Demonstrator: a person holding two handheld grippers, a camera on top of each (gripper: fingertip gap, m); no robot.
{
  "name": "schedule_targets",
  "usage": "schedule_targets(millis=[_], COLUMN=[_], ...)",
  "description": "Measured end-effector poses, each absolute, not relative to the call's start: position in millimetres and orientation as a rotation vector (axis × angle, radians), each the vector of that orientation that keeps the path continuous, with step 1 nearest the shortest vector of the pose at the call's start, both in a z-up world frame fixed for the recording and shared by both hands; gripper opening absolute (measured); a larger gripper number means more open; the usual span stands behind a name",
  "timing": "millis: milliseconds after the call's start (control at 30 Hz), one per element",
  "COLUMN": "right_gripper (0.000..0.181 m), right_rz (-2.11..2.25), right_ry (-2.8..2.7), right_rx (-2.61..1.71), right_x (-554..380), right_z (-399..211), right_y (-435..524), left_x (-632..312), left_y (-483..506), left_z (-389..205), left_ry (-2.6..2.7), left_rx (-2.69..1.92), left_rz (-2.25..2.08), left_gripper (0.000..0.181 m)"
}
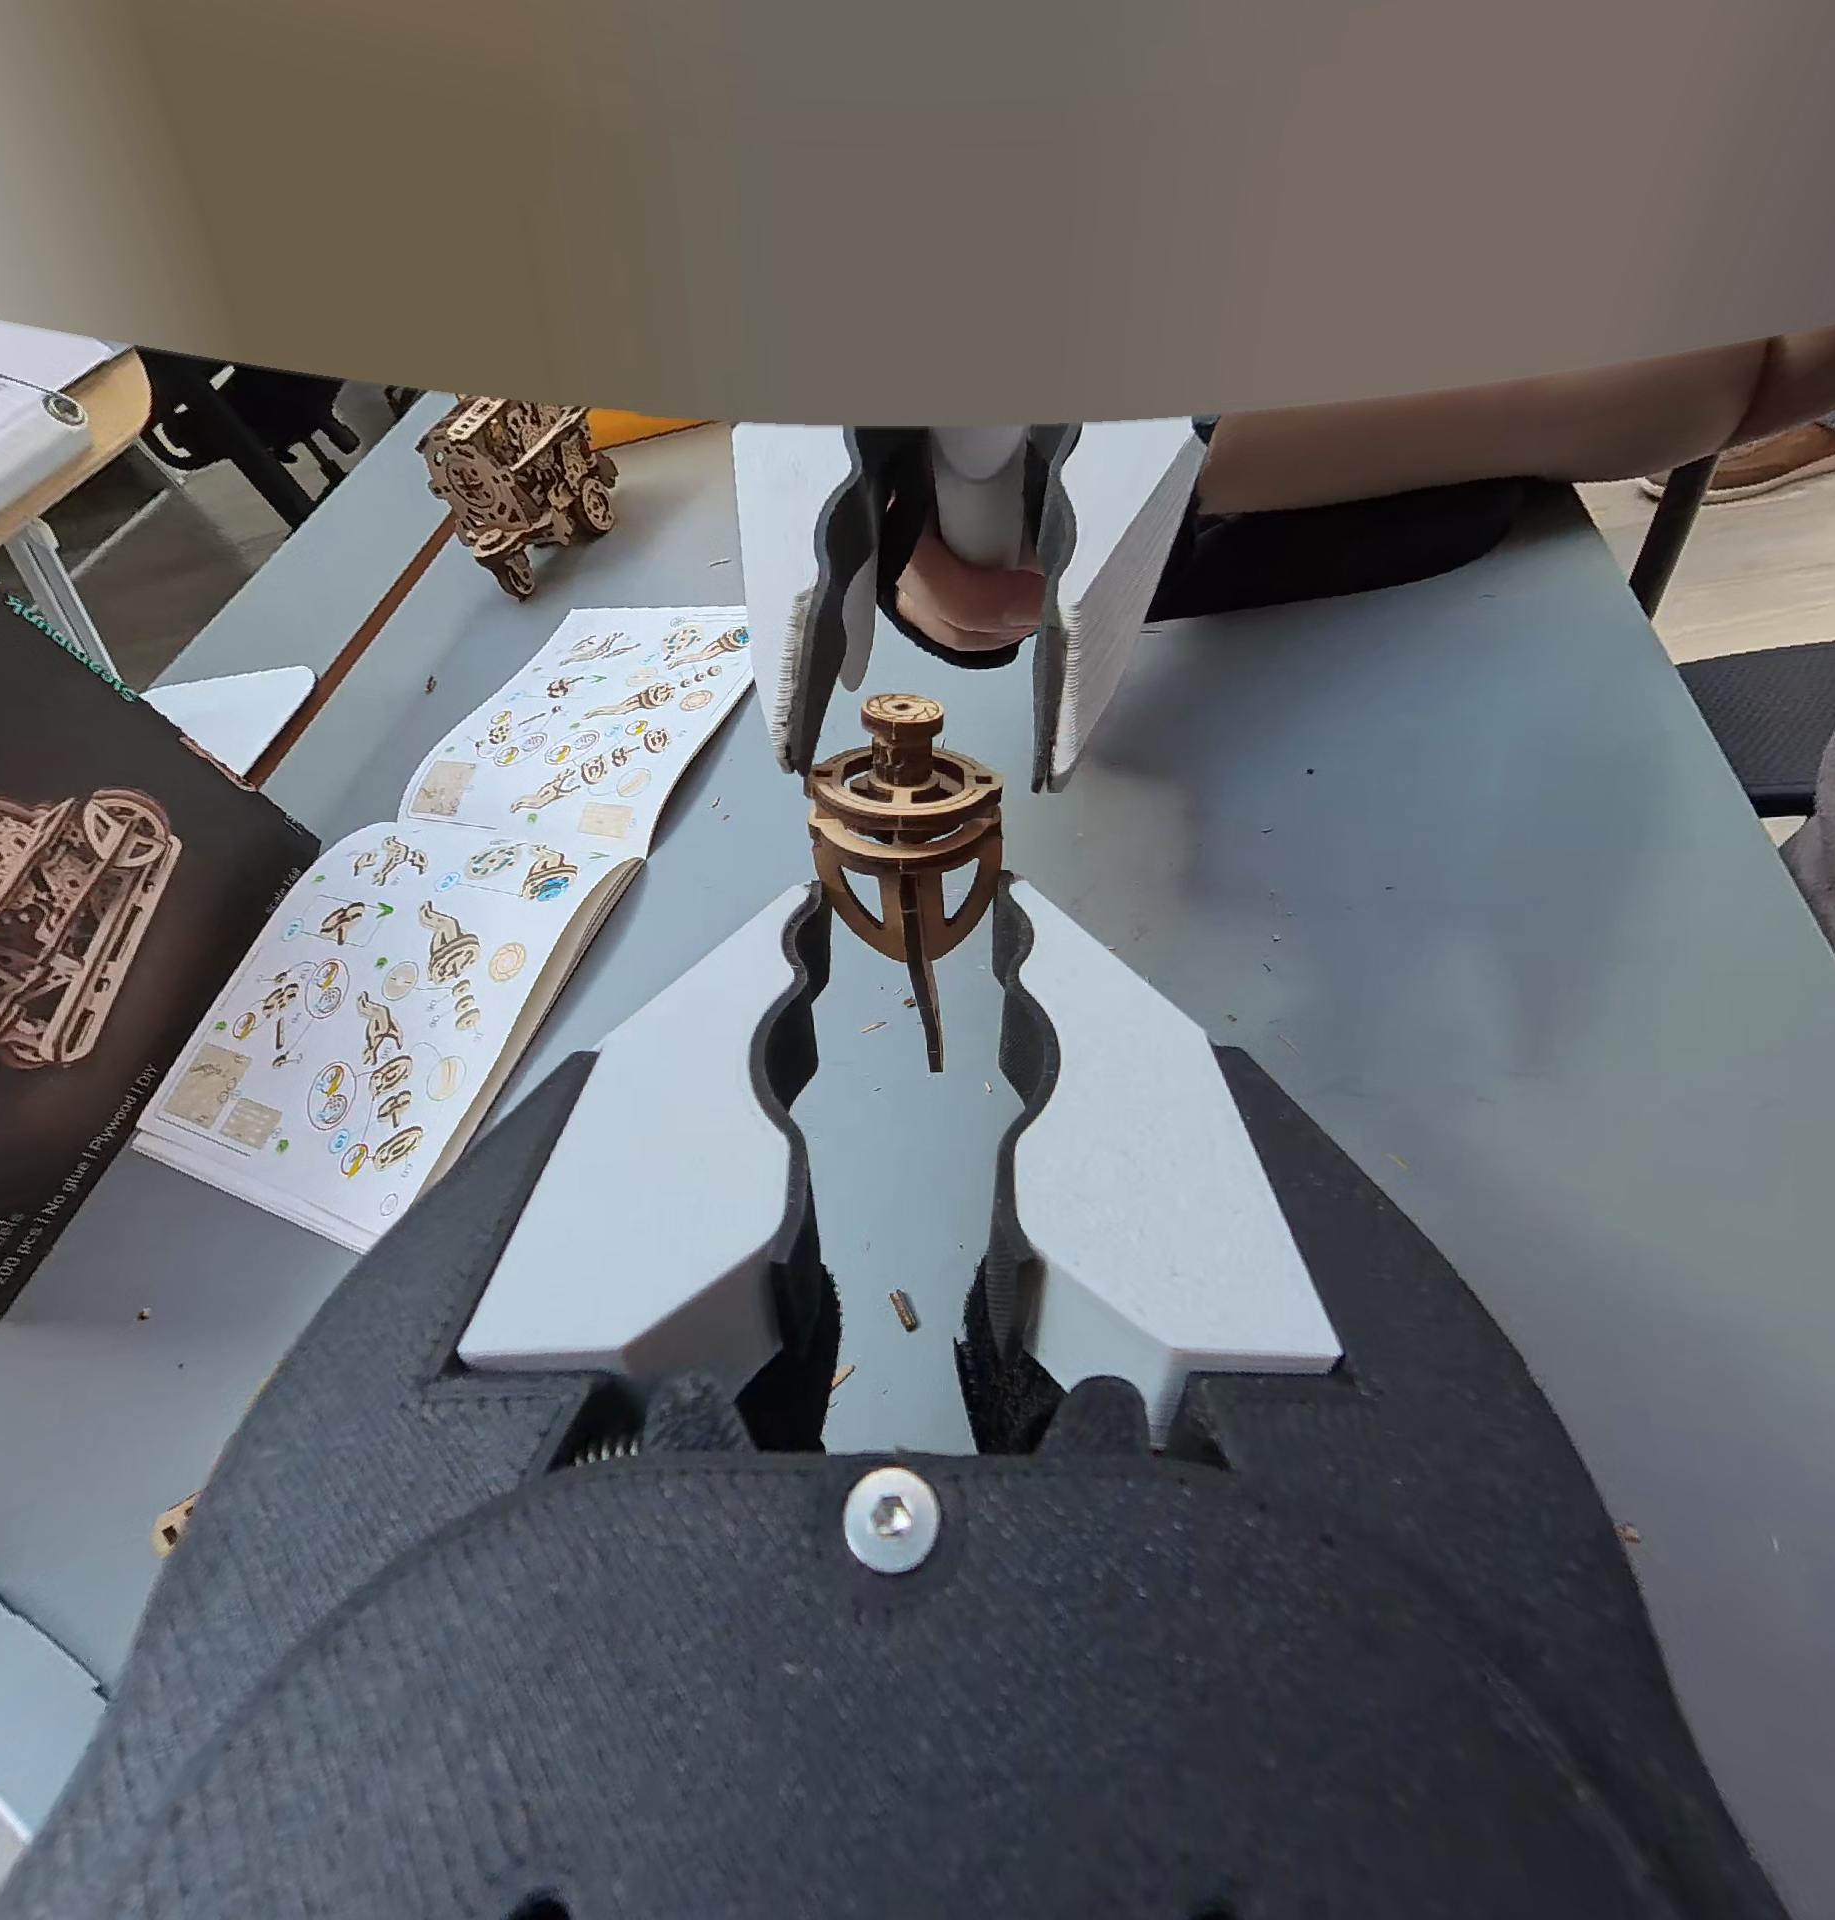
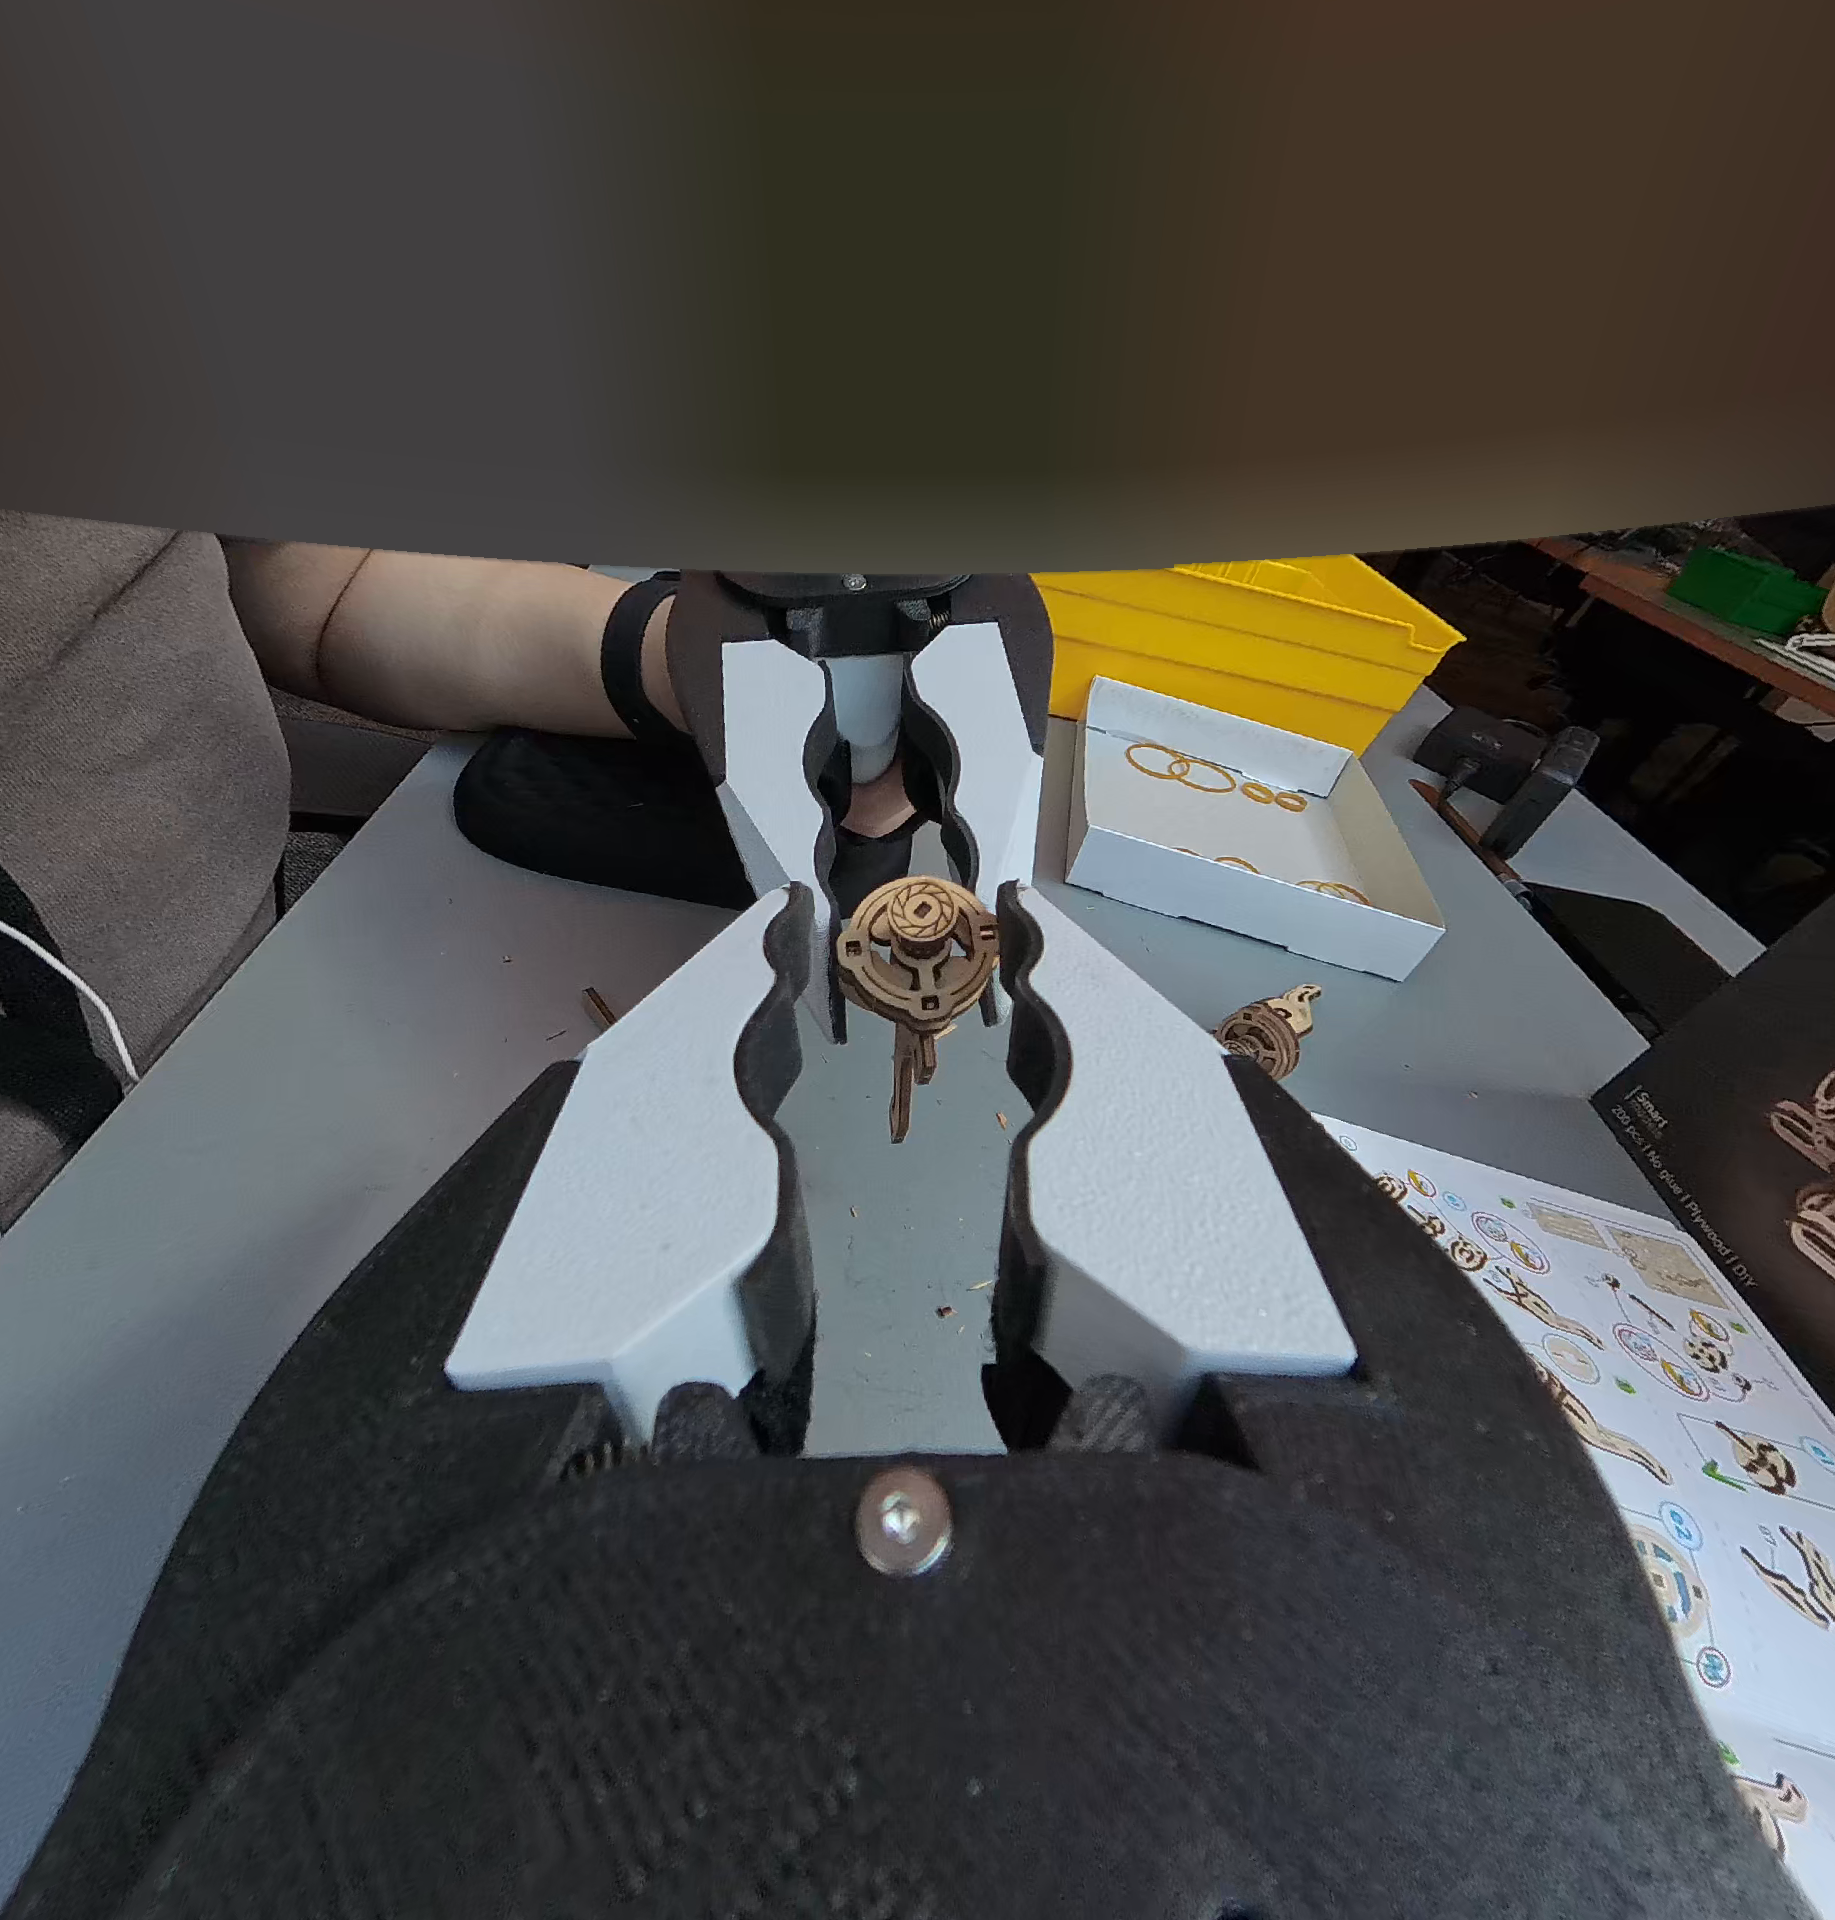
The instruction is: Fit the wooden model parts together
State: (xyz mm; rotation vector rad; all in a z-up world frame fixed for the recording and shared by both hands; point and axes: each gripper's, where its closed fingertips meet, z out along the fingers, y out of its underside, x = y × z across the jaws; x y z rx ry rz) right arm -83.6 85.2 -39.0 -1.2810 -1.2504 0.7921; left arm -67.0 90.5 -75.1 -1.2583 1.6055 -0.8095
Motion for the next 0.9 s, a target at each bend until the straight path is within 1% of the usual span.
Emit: schedule_targets(millis=[367,700,900], right_gripper=[0.029,0.029,0.035], right_rz=[0.780,0.825,0.838], right_ry=[-1.254,-1.251,-1.203], right_rx=[-1.313,-1.338,-1.315], right_x=[-83.1,-82.9,-79.4], right_z=[-44.5,-46.7,-38.4], right_y=[88.9,88.4,91.6], left_x=[-66.7,-67.3,-69.3], left_y=[88.6,87.0,93.6], left_z=[-77.3,-78.0,-76.0], left_ry=[1.621,1.628,1.611], left_rx=[-1.257,-1.261,-1.228], left_rz=[-0.790,-0.794,-0.708], left_gripper=[0.029,0.028,0.028])
